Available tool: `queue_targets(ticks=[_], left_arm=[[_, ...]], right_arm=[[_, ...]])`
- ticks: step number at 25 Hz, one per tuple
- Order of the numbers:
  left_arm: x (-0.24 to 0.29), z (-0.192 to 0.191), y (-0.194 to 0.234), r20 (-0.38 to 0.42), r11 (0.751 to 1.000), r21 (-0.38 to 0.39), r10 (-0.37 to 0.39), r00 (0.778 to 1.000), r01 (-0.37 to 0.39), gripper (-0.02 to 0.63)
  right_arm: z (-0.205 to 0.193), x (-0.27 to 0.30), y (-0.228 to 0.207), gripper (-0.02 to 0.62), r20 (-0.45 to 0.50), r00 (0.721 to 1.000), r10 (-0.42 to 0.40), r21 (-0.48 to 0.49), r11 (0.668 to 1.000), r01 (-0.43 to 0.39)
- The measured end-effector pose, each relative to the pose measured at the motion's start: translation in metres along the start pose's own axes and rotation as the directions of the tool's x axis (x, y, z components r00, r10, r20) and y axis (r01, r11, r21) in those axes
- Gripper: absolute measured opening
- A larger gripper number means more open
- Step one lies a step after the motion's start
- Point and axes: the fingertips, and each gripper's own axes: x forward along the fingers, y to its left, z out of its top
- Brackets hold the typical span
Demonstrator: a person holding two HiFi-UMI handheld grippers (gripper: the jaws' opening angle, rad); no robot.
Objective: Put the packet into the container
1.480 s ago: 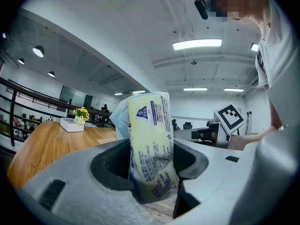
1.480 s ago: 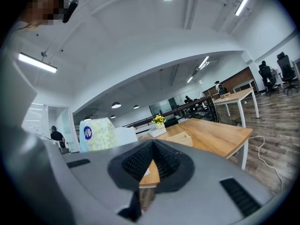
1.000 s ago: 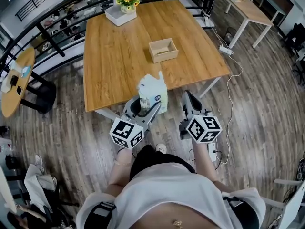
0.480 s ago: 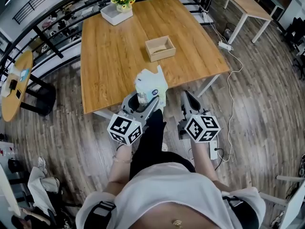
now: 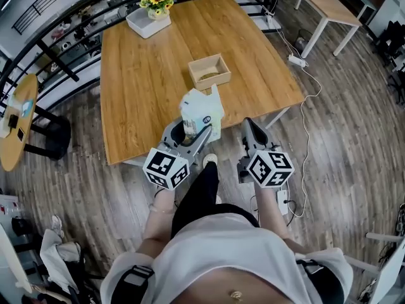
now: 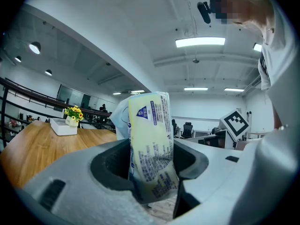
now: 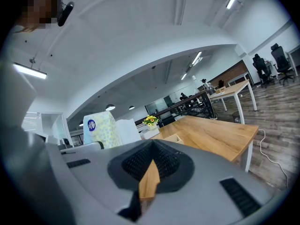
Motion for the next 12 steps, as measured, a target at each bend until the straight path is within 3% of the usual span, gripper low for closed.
queue_targets(ticks=[12], left_arm=[[0.088, 0.007, 0.089, -0.080, 0.999, 0.033, -0.020, 0.997, 0.023, 0.235]], right_arm=[[0.029, 0.097, -0.030, 0.012, -0.017, 1.000, 0.002, -0.011, 1.000, -0.002]])
